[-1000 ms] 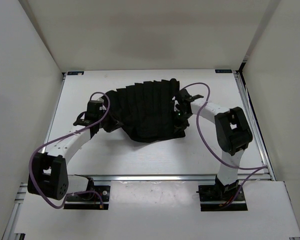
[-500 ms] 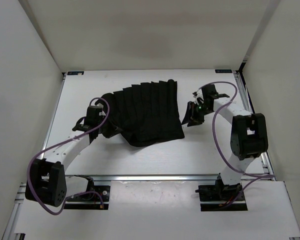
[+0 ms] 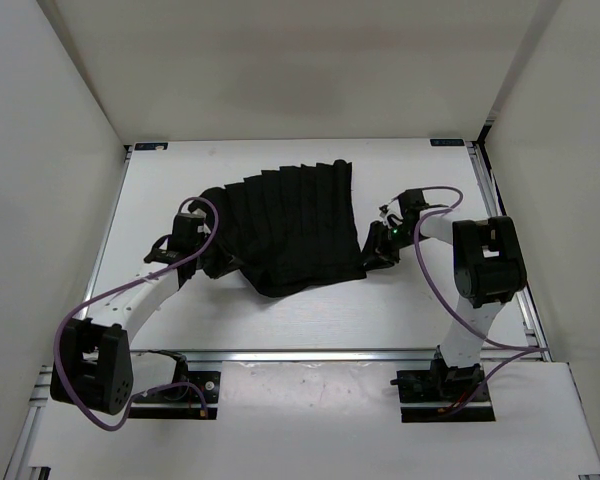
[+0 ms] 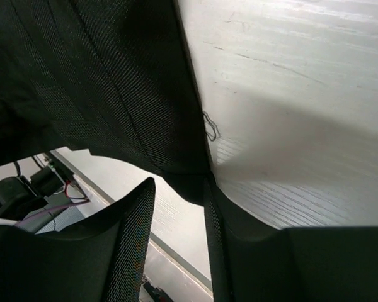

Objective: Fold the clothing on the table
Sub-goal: Fold the skirt

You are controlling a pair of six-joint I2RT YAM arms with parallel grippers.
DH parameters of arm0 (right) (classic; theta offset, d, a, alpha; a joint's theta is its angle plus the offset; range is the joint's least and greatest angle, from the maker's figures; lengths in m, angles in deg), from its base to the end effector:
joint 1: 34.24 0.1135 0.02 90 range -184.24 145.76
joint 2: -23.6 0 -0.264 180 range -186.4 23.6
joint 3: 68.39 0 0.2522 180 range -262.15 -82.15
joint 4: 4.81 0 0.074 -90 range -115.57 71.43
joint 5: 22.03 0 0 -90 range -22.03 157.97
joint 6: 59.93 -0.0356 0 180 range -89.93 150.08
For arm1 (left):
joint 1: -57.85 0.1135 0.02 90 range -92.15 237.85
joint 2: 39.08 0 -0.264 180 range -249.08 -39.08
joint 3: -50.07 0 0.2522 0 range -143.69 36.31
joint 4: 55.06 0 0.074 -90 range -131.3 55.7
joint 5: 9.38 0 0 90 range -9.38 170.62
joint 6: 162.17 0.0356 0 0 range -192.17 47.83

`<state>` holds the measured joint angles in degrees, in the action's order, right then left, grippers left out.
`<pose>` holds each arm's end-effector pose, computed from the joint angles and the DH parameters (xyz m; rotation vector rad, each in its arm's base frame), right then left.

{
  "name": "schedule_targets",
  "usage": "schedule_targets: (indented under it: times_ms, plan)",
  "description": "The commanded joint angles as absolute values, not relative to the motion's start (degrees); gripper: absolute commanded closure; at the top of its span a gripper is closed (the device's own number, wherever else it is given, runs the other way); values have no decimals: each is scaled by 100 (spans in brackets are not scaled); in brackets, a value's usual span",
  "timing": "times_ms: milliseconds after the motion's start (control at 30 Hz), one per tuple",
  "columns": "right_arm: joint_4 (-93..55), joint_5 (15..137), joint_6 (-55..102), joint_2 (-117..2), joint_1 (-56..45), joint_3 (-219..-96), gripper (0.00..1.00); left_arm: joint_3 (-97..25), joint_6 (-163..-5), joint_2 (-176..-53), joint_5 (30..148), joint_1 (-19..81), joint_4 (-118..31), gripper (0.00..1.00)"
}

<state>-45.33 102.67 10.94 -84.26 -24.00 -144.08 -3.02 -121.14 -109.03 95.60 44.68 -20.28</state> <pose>0.3361 0.0813 0.1319 0.0857 2.8511 0.9710 0.2298 -0.0632 0.2034 -0.6850 2.5070 -0.7584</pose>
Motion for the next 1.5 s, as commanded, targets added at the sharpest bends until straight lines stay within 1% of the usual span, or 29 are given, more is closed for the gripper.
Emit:
schedule_targets:
  times_ms: [0, 233, 367, 467, 600, 700, 767, 800, 833, 867, 933, 1067, 1133, 1200, 1300, 1467]
  plan:
    - [-4406, 10111, 1083, -8390, -2369, -14157, 58, -272, -12043, -10702, 9512, 4554, -1994, 100]
    - [-4352, 9954, 1039, -7986, -2676, -14033, 58, -263, -12043, -10737, 9512, 4563, -2011, 100]
    - [-4450, 9900, 1057, -8081, -2721, -14103, 58, -263, -12034, -10755, 9520, 4546, -2011, 100]
    - [-4415, 9856, 1065, -8152, -2607, -14043, 58, -272, -12043, -10772, 9512, 4563, -2012, 100]
    - [-4222, 10093, 881, -8433, -2344, -14042, 60, -306, -12051, -10807, 9494, 4563, -1985, 100]
    - [-4099, 10312, 758, -8626, -2132, -14016, 64, -333, -12051, -10807, 9494, 4563, -1994, 100]
    - [-3993, 10558, 635, -8644, -2001, -13946, 69, -333, -12034, -10808, 9512, 4563, -2003, 100]
    - [-3888, 10664, 547, -8636, -1939, -13893, 75, -290, -12060, -10834, 9529, 4555, -2055, 100]
    - [-3852, 10734, 442, -8601, -1904, -13832, 90, -289, -12069, -10808, 9547, 4581, -2073, 100]
    - [-3765, 10770, 380, -8453, -1938, -13770, 100, -263, -12060, -10807, 9617, 4581, -2108, 100]
    - [-3711, 10639, 283, -8137, -2069, -13708, 100, -263, -11990, -10773, 9705, 4642, -2178, 100]
    - [-4491, 9683, 686, -7275, -2692, -14015, 99, -491, -11841, -10614, 9723, 5028, -2126, 100]
    - [-5097, 9330, 1037, -7142, -3000, -14392, 100, -518, -11726, -10597, 9583, 5029, -2064, 100]
    - [-5432, 9137, 1267, -7115, -3317, -14560, 100, -386, -11822, -10535, 9722, 5064, -2161, 100]
    - [-5706, 8741, 1522, -6887, -3380, -14517, 100, 9, -12034, -10447, 9907, 5073, -2450, 100]
    - [-5768, 8837, 1504, -6466, -3257, -13973, 100, 404, -12165, -10351, 10109, 5056, -2679, 100]
